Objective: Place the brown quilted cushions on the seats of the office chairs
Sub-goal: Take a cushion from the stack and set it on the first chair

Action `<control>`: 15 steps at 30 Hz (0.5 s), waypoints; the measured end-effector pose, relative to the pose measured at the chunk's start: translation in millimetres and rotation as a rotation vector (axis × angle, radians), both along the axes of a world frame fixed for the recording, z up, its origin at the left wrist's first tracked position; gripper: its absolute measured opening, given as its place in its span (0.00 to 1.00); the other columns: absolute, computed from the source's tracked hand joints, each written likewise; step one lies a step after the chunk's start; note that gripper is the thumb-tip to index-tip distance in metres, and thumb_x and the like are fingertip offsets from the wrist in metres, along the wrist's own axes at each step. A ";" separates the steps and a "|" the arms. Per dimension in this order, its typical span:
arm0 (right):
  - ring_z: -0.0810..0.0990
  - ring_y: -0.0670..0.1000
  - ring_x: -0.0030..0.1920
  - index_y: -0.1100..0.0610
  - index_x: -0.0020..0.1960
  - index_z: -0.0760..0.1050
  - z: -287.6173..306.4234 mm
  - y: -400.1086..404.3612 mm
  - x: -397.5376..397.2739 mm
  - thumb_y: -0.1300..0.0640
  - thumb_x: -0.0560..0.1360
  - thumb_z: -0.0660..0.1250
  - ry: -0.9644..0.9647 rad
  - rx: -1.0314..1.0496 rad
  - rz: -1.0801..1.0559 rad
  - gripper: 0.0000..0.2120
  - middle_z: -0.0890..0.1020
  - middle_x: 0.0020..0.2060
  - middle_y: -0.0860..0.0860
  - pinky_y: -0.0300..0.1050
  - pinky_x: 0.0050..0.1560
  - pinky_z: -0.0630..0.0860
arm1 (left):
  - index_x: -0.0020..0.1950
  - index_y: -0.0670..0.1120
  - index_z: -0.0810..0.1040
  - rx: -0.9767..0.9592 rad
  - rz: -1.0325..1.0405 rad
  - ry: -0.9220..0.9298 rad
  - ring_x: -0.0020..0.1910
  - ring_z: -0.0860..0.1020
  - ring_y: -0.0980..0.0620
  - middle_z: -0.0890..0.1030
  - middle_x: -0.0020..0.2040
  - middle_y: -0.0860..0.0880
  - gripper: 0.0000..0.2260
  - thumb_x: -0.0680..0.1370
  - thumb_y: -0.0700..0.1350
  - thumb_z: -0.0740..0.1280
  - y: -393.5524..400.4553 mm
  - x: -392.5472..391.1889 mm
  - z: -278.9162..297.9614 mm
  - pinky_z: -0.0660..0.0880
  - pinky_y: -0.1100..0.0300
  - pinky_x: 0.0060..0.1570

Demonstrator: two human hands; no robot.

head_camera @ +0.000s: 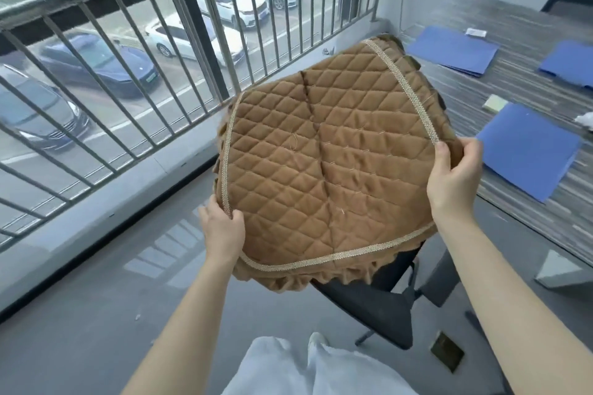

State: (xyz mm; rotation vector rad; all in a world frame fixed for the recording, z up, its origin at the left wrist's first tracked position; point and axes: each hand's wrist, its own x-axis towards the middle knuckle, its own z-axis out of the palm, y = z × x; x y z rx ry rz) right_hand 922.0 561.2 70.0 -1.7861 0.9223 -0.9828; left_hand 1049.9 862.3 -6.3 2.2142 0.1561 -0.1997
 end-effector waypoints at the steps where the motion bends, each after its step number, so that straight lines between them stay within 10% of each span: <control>1: 0.71 0.37 0.38 0.57 0.50 0.66 6.7 -5.5 6.8 0.58 0.80 0.61 -0.002 -0.049 0.003 0.04 0.70 0.40 0.45 0.28 0.41 0.68 | 0.72 0.42 0.67 0.028 -0.072 0.054 0.64 0.70 0.42 0.69 0.65 0.41 0.23 0.77 0.41 0.59 -7.8 9.2 -4.5 0.68 0.46 0.66; 6: 0.70 0.33 0.37 0.58 0.48 0.67 31.0 -23.7 36.3 0.60 0.80 0.61 -0.002 -0.169 0.003 0.04 0.70 0.37 0.41 0.25 0.41 0.66 | 0.74 0.45 0.65 0.050 -0.376 0.136 0.61 0.76 0.44 0.75 0.58 0.50 0.25 0.77 0.36 0.60 -55.4 49.4 -21.4 0.75 0.53 0.52; 9: 0.70 0.39 0.39 0.59 0.48 0.71 27.8 -22.0 52.5 0.58 0.79 0.64 0.080 -0.327 0.055 0.04 0.73 0.39 0.45 0.32 0.44 0.68 | 0.79 0.47 0.58 0.034 -0.519 0.074 0.68 0.71 0.46 0.70 0.71 0.47 0.28 0.80 0.39 0.62 -86.9 73.2 -15.3 0.73 0.49 0.63; 15: 0.75 0.54 0.46 0.53 0.48 0.78 9.3 -20.7 81.0 0.54 0.74 0.68 0.479 -0.770 0.029 0.05 0.78 0.43 0.49 0.47 0.48 0.62 | 0.79 0.50 0.57 -0.037 -0.827 -0.484 0.74 0.59 0.47 0.61 0.75 0.48 0.35 0.75 0.42 0.69 -149.2 131.5 34.8 0.61 0.50 0.71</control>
